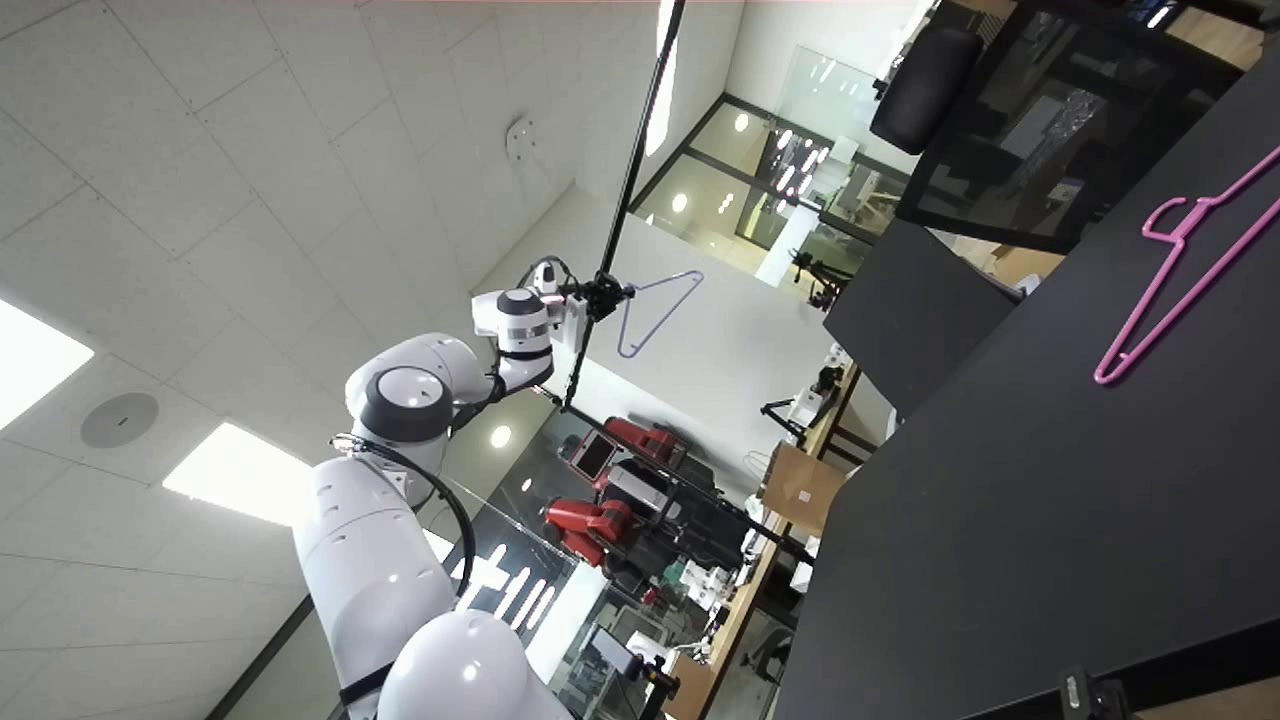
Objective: Unhang the hanger from the rail
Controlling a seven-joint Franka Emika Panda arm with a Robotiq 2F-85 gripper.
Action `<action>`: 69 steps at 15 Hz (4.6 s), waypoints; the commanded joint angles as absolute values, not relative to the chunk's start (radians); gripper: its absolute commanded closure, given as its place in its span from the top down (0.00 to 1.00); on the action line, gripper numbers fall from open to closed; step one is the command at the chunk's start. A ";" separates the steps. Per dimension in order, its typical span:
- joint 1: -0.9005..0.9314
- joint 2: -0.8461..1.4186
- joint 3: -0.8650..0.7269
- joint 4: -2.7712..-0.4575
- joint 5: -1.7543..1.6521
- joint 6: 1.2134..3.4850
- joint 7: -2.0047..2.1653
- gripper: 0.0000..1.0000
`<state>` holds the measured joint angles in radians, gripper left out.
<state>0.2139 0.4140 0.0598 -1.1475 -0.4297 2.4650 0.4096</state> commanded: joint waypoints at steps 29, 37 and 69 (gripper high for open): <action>0.180 0.232 0.096 -1.278 -0.269 2.337 0.260 0.02; 0.089 0.179 0.035 -1.479 -0.223 2.321 0.324 0.02; 0.090 0.570 -0.263 -1.727 -0.846 2.522 0.996 0.02</action>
<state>0.0837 0.5145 -0.2380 -1.7060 -0.8063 2.4395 0.8151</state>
